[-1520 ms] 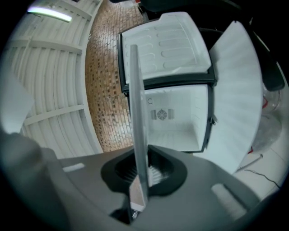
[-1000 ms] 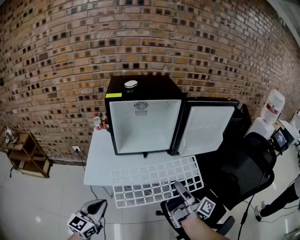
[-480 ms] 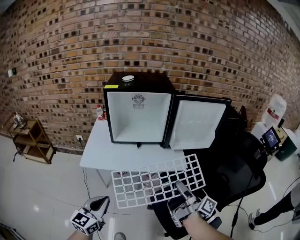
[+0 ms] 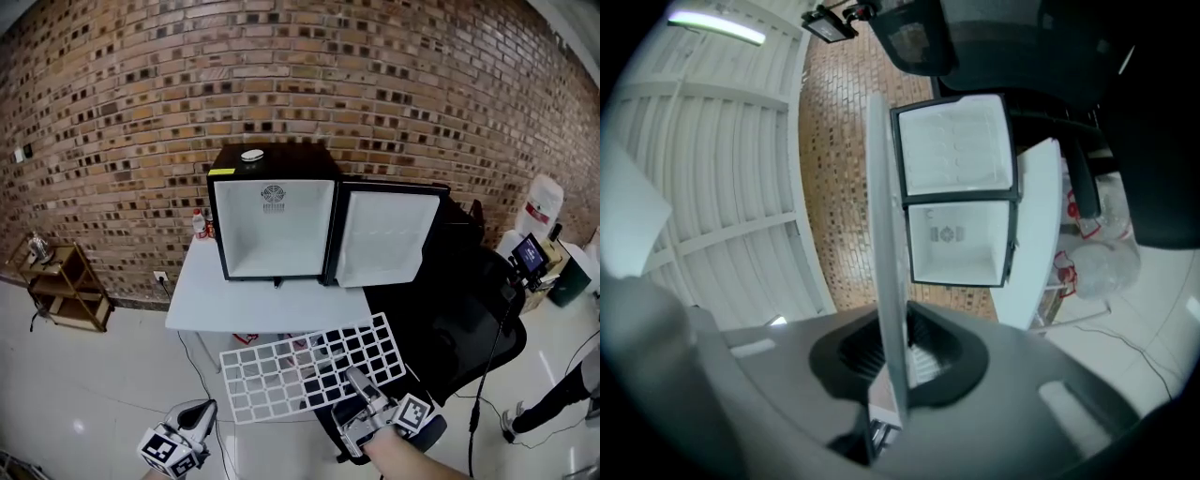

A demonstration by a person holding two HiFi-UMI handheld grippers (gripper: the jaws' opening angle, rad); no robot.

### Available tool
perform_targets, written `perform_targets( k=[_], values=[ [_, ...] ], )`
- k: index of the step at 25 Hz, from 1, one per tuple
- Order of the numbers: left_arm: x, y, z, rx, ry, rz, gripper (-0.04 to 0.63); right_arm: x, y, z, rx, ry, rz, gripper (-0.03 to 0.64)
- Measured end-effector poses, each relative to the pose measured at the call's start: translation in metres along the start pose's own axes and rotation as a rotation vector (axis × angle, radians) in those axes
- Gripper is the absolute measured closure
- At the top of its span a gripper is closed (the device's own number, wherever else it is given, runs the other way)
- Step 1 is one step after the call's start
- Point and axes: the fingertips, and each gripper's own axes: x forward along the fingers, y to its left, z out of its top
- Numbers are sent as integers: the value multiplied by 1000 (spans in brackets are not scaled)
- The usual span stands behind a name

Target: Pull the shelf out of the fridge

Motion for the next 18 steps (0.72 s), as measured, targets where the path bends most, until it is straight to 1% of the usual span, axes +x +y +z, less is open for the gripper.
perform_targets(
  k=[8,11,15,18],
  values=[
    [-49,13,23,-13,-27,-138,614,1,16,-64,-31,-87,22,591],
    [-63,16,23,-15,-16,-173,614,2,23,-85,-34,-103,33,591],
    [-68,14,23,-8,-10,-162,614,-5,34,-94,-28,-80,37,591],
    [-70,12,23,9,-28,-111,614,-12,43,-88,-14,-43,40,591]
  ],
)
